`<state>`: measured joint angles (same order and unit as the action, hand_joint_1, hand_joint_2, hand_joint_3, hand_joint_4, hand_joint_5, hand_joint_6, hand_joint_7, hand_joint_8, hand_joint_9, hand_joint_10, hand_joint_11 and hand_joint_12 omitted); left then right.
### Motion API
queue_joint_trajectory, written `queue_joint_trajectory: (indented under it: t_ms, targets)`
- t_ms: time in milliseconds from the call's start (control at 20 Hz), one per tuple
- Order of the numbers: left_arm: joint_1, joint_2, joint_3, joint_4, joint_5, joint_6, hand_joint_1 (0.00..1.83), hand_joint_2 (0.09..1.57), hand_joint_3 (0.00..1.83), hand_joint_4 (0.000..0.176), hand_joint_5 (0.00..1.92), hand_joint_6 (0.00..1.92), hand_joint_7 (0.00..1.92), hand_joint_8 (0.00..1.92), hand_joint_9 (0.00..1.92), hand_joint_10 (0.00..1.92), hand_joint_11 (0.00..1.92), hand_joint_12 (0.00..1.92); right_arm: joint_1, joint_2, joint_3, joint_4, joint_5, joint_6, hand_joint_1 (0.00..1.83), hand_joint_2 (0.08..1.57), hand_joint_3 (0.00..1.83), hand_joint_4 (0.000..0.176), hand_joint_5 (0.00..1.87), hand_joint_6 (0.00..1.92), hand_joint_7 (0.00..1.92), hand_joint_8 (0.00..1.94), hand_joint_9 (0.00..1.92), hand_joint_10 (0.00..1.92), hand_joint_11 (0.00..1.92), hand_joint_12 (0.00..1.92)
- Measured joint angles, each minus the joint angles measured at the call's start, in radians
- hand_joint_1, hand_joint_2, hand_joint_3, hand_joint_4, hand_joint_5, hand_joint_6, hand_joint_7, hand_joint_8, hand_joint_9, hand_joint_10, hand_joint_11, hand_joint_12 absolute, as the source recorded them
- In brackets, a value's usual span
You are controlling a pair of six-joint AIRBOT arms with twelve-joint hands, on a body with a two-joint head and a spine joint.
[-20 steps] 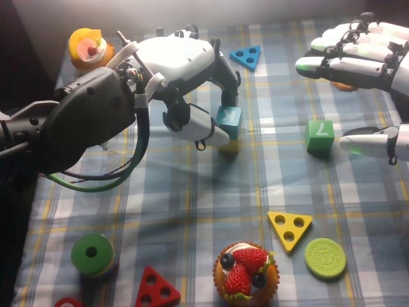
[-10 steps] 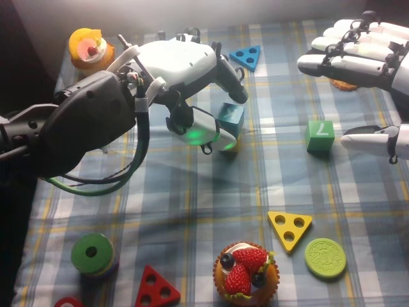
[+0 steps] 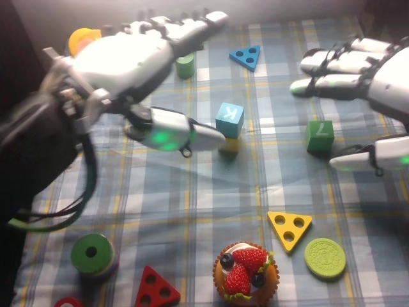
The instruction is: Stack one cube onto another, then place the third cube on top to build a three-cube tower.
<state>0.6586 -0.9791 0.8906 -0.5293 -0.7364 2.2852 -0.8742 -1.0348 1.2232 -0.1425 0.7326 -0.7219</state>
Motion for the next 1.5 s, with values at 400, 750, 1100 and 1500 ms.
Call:
queue_joint_trajectory:
  t_ms: [400, 750, 1100, 1500]
  targets:
    - [0.067, 0.043, -0.067, 0.037, -0.158, -0.089, 0.73, 0.77, 0.0, 0.176, 0.0, 0.0, 0.08, 0.01, 0.15, 0.01, 0.0, 0.0, 0.039, -0.043, 0.053, 0.053, -0.094, -0.042, 0.9, 0.94, 0.0, 0.0, 0.74, 0.01, 0.37, 0.01, 0.29, 0.01, 0.0, 0.81]
    - [0.076, 0.043, -0.067, 0.015, -0.165, -0.095, 0.75, 0.77, 0.0, 0.176, 0.0, 0.0, 0.08, 0.01, 0.14, 0.01, 0.0, 0.0, 0.066, -0.055, 0.061, 0.053, -0.098, -0.042, 0.97, 0.95, 0.0, 0.0, 0.96, 0.01, 0.53, 0.01, 0.41, 0.01, 0.0, 0.9]
    - [0.082, 0.043, -0.068, 0.013, -0.17, -0.095, 0.72, 0.8, 0.01, 0.176, 0.0, 0.0, 0.08, 0.0, 0.13, 0.0, 0.0, 0.0, 0.066, -0.053, 0.04, 0.048, -0.097, -0.042, 0.93, 0.88, 0.0, 0.0, 0.85, 0.0, 0.46, 0.0, 0.36, 0.0, 0.0, 0.91]
    - [0.082, 0.043, -0.068, 0.009, -0.171, -0.095, 0.71, 0.82, 0.01, 0.176, 0.02, 0.0, 0.12, 0.01, 0.18, 0.01, 0.0, 0.0, 0.066, -0.06, 0.049, 0.045, -0.087, -0.042, 0.96, 0.9, 0.0, 0.0, 0.9, 0.02, 0.52, 0.01, 0.43, 0.02, 0.0, 1.05]
